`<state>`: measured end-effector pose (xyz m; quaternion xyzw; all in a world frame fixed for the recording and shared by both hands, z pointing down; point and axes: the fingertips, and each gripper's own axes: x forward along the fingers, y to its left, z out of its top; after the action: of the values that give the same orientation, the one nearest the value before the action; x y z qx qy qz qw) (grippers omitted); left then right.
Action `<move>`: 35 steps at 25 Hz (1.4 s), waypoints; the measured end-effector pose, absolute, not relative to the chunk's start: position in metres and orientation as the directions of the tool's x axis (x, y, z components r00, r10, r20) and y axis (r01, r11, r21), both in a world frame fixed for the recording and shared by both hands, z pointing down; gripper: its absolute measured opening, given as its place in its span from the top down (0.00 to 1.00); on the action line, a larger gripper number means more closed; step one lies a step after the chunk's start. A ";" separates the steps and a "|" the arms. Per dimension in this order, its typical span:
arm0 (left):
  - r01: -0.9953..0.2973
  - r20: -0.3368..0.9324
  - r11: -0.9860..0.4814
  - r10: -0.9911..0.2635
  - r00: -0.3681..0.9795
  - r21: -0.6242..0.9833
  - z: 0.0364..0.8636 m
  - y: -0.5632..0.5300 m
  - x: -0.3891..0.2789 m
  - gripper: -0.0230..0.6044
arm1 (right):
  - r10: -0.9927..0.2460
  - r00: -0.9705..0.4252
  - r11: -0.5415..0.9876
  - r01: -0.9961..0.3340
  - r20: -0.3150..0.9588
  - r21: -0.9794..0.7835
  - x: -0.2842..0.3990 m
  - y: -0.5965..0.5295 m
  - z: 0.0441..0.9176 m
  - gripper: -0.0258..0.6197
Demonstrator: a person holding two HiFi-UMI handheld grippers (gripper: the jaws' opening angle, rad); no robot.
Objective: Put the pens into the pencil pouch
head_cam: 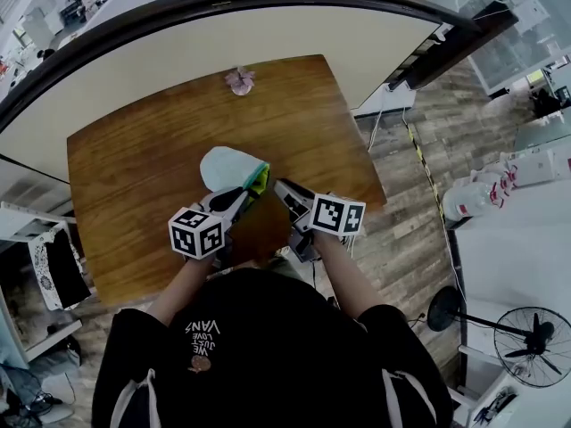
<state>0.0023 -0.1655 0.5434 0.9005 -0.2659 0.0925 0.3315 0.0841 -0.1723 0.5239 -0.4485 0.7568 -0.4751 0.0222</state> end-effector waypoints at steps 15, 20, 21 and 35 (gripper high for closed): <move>-0.590 0.525 -0.709 -0.358 0.772 0.385 0.608 -0.205 0.011 0.89 | -0.742 -0.474 -0.017 -0.693 0.474 -0.721 0.116 -0.112 0.560 0.87; -0.568 0.557 -0.741 -0.319 0.767 0.358 0.619 -0.203 0.011 0.89 | -0.768 -0.427 -0.061 -0.693 0.477 -0.719 0.112 -0.092 0.564 0.87; -0.565 0.562 -0.746 -0.314 0.765 0.352 0.621 -0.202 0.010 0.89 | -0.774 -0.417 -0.070 -0.692 0.477 -0.719 0.110 -0.088 0.564 0.87; -0.461 0.499 -0.816 -0.255 0.828 0.349 0.603 -0.169 0.001 0.71 | -0.825 -0.297 -0.151 -0.705 0.482 -0.693 0.079 -0.032 0.570 0.87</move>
<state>0.0007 -0.1688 0.6027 0.9270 -0.1931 0.2203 0.2342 0.0792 -0.0318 0.5700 -0.5896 0.6487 -0.4772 0.0625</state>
